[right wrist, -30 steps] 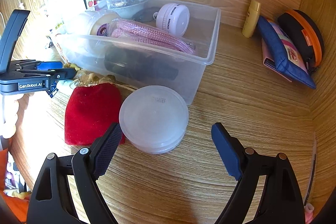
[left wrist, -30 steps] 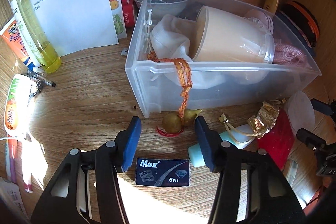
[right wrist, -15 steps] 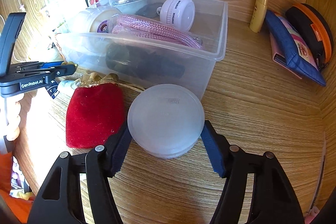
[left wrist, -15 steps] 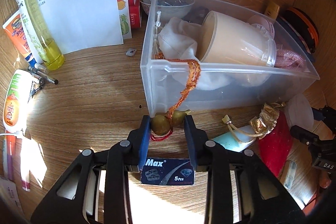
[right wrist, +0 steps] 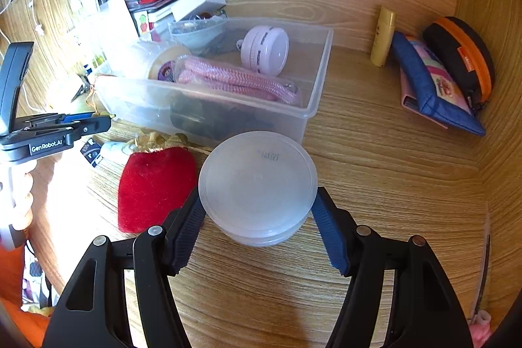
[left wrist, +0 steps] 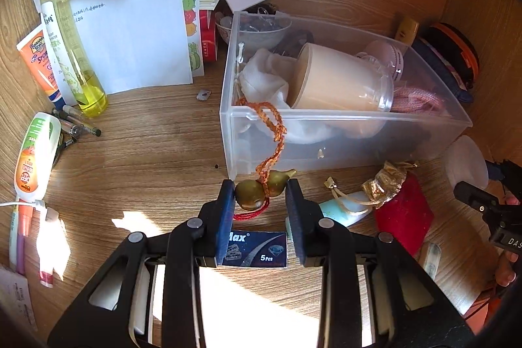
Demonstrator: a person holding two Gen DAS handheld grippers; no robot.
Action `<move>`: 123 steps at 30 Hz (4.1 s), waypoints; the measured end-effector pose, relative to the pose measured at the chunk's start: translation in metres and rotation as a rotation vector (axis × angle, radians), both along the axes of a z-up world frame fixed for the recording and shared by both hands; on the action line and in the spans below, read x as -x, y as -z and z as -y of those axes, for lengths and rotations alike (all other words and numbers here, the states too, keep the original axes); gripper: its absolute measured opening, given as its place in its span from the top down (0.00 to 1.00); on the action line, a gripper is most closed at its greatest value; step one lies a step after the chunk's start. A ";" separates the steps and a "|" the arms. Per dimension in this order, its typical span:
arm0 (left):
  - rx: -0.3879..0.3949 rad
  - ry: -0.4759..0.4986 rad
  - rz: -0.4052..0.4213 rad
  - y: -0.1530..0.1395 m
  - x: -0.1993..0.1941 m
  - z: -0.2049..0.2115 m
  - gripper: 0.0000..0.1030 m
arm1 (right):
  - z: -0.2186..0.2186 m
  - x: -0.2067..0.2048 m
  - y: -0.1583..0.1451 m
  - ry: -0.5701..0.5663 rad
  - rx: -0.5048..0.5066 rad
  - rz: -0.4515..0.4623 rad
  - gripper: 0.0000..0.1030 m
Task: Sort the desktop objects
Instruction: 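Grasp the yellow-green pear ornament with the left gripper while the right grasps the clear round container, then carry the pear ornament and clear round container over the clear box, then lower both items into the clear box and open both grippers, then move both open grippers toward the blue Max box and red velvet pouch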
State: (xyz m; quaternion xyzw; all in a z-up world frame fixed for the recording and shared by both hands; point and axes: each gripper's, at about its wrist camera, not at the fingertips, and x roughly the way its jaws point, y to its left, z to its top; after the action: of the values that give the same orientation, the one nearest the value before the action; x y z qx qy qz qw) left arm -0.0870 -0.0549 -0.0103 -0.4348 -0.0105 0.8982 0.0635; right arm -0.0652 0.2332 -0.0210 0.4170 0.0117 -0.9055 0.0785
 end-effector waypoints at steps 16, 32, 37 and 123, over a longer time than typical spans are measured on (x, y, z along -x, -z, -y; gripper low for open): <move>-0.056 0.013 -0.116 -0.042 -0.002 0.001 0.70 | 0.004 -0.006 -0.026 -0.008 0.020 -0.066 0.39; -0.066 0.019 -0.145 -0.051 0.017 -0.001 0.70 | -0.001 0.011 -0.052 0.016 0.024 -0.141 0.39; -0.065 0.006 -0.129 -0.045 0.028 -0.002 0.70 | 0.002 0.033 -0.051 0.022 0.003 -0.134 0.39; 0.046 0.069 0.090 0.025 -0.024 0.014 0.33 | 0.099 0.014 0.029 -0.153 -0.119 0.048 0.16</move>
State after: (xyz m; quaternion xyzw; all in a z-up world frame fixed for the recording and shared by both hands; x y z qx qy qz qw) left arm -0.0628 -0.0694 -0.0356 -0.4762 0.0224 0.8750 0.0838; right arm -0.0795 0.1341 -0.0499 0.4403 0.0953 -0.8842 0.1230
